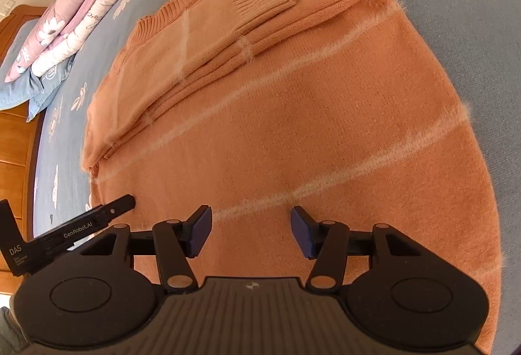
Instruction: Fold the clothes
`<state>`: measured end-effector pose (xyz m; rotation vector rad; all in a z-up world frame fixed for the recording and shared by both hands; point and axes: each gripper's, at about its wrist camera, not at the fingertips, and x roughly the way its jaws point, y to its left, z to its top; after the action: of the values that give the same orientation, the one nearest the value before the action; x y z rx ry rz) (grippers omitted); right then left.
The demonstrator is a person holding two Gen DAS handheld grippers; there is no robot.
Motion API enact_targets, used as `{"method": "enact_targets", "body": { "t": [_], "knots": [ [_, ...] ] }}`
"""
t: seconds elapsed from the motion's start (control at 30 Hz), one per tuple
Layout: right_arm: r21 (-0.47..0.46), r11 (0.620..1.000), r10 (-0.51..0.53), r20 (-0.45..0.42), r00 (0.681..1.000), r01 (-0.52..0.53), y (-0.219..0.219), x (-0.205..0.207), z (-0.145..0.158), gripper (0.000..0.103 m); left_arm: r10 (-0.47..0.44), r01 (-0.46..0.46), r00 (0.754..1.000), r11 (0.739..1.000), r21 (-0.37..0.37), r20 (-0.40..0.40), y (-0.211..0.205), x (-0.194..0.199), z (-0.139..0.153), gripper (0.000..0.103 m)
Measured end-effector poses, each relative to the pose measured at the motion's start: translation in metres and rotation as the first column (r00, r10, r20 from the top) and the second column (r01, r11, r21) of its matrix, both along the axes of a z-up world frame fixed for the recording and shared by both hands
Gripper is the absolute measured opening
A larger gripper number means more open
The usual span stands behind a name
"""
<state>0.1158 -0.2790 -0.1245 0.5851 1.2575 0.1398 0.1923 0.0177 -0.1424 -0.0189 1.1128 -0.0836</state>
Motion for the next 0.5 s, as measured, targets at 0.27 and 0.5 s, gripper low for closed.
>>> {"method": "enact_targets", "body": {
  "t": [0.27, 0.5],
  "knots": [
    [-0.042, 0.999, 0.001, 0.166, 0.986, 0.006, -0.023, 0.019, 0.025, 0.05, -0.022, 0.037, 0.994, 0.989, -0.142, 0.111, 0.007, 0.004, 0.028, 0.095],
    [-0.079, 0.995, -0.051, 0.164, 0.985, 0.065, -0.058, 0.056, 0.0, 0.03, -0.018, 0.025, 0.997, 0.995, -0.097, 0.079, 0.031, 0.037, -0.005, 0.095]
  ]
}}
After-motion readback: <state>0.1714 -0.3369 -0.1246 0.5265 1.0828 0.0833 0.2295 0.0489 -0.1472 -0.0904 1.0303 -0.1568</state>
